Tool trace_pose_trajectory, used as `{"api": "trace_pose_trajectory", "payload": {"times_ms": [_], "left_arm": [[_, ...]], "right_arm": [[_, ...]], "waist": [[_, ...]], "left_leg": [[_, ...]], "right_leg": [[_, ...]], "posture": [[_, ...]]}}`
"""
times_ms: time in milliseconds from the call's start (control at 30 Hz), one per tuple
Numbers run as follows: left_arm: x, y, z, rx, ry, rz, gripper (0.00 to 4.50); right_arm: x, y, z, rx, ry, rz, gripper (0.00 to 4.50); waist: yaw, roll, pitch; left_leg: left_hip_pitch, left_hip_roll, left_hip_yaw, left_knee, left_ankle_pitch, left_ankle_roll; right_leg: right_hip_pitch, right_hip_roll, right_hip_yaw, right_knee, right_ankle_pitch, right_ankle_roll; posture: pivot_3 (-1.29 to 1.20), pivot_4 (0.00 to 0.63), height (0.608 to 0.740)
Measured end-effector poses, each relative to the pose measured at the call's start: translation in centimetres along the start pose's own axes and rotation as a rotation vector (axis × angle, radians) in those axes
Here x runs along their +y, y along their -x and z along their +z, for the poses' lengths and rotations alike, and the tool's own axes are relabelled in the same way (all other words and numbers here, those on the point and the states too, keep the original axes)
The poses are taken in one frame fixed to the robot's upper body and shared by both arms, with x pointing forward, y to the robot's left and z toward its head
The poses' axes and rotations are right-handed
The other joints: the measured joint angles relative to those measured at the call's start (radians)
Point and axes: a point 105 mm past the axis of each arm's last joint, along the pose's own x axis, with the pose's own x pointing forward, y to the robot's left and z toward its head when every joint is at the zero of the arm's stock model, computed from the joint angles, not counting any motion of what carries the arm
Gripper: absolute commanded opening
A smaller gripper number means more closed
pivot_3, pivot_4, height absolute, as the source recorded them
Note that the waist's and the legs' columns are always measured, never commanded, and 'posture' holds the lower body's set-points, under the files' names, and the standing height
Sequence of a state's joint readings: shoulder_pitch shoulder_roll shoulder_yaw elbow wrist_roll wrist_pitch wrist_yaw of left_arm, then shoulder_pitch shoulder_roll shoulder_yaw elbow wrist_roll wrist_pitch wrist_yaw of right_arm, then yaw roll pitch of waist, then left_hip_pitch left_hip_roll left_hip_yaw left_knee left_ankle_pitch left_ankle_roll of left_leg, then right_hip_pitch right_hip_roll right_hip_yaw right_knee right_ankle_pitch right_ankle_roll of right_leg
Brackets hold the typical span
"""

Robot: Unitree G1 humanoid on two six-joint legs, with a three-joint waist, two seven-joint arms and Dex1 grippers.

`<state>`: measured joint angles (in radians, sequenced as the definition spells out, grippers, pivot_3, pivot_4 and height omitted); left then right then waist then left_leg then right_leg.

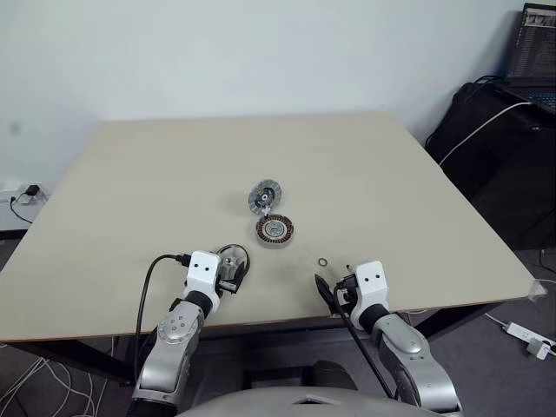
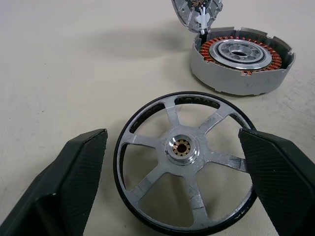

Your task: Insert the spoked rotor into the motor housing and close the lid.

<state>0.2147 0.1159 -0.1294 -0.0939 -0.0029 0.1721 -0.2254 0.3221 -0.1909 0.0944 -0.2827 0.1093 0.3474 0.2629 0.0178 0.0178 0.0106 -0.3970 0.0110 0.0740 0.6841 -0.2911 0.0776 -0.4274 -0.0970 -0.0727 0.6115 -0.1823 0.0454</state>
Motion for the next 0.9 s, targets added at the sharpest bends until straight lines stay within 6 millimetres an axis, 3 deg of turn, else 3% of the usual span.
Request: {"api": "trace_pose_trajectory", "payload": {"times_ms": [533, 900], "left_arm": [[0.0, 0.0, 0.0, -0.001, -0.001, -0.002, 4.5], [-0.1, -0.1, 0.2, -0.005, -0.002, -0.005, 4.5]], "right_arm": [[0.1, -0.1, 0.0, -0.007, -0.002, -0.002, 4.47], [-1.2, -3.9, 0.2, 0.034, 0.023, -0.096, 4.47]], "waist": [[0.0, 0.0, 0.0], [-0.003, 0.0, 0.002]], "left_leg": [[0.0, 0.0, 0.0, 0.0, 0.0, 0.0], [-0.001, 0.0, 0.0, 0.0, 0.0, 0.0]], "right_leg": [[0.0, 0.0, 0.0, 0.0, 0.0, 0.0], [-0.001, 0.002, 0.0, 0.0, 0.0, 0.0]], "posture": [[0.0, 0.0, 0.74], [0.0, 0.0, 0.74]]}}
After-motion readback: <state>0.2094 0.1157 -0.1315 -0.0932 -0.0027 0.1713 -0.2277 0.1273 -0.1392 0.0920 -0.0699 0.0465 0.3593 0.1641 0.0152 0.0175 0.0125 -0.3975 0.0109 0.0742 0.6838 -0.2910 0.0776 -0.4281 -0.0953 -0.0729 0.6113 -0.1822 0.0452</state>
